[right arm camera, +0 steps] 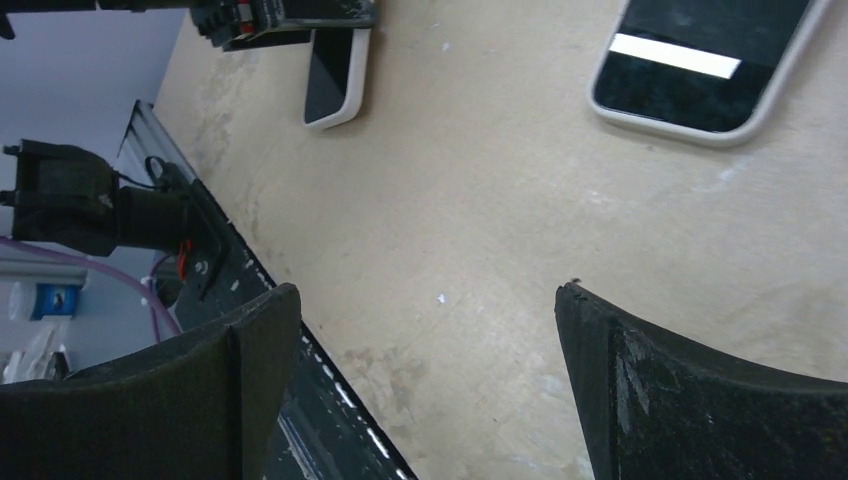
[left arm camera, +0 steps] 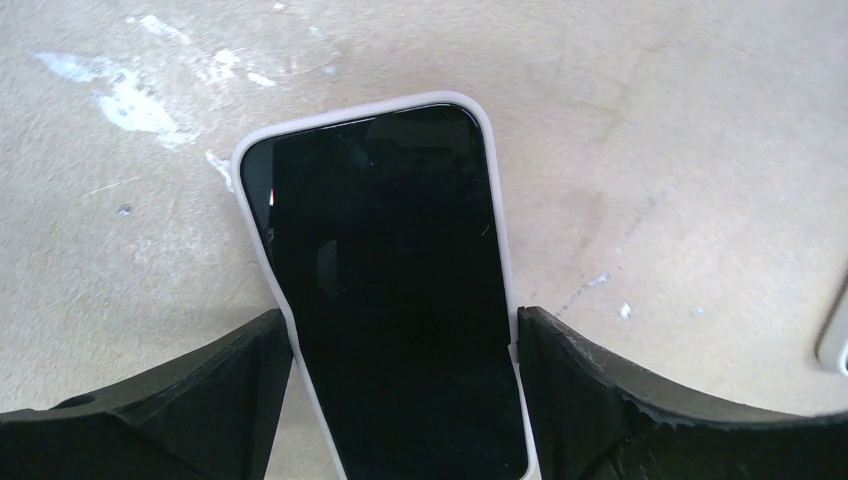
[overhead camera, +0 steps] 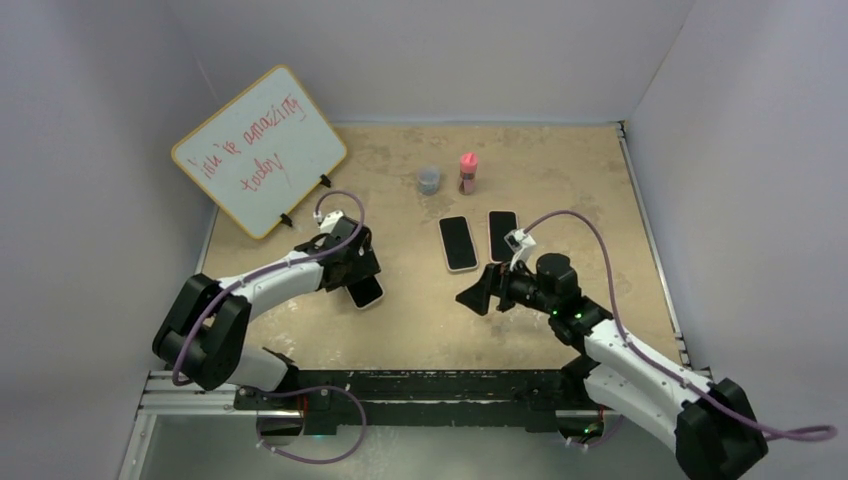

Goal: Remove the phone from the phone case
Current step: Pick up the phone at the center of the board.

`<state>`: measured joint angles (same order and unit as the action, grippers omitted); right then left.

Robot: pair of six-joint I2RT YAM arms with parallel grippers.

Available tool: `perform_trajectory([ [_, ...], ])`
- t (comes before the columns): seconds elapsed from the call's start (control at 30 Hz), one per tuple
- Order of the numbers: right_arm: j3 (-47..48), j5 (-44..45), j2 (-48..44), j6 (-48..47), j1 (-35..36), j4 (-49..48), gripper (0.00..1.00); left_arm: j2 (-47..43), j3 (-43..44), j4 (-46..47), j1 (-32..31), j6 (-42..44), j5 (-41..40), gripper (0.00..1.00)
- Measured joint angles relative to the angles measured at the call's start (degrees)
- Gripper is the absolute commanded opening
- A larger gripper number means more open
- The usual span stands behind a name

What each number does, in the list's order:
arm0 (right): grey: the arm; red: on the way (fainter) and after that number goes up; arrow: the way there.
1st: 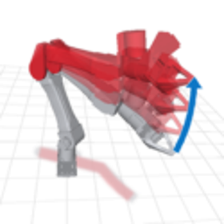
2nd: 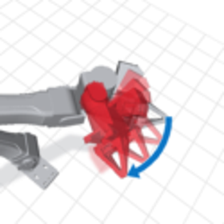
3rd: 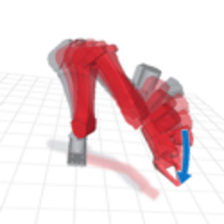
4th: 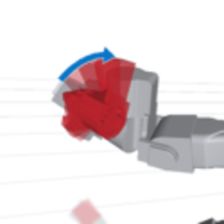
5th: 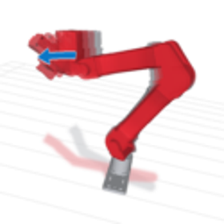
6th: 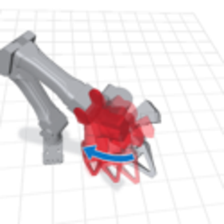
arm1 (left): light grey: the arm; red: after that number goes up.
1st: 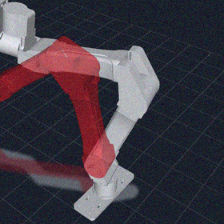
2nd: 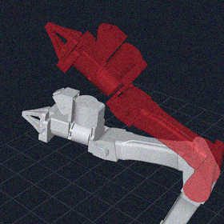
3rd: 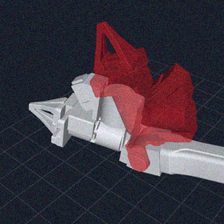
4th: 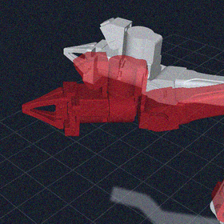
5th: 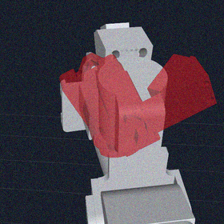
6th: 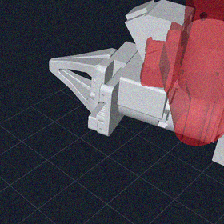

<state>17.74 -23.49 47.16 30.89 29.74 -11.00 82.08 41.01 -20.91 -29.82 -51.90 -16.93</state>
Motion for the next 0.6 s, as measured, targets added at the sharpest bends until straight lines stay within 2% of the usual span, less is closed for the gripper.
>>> perform_trajectory([
  [0.13,-1.33,2.47,4.52,2.67,5.35,-8.68,0.97,-2.78,-1.9,3.89,0.0,3.72,2.49,0.27],
  [0.37,-1.38,12.76,19.02,8.57,18.27,-25.03,0.94,-9.42,-7.39,11.69,0.0,7.19,7.54,0.22],
  [0.6,1.64,22.18,32.02,11.76,29.05,-34.49,0.86,-15.63,-12.17,14.23,0.0,7.58,12.33,0.21],
])
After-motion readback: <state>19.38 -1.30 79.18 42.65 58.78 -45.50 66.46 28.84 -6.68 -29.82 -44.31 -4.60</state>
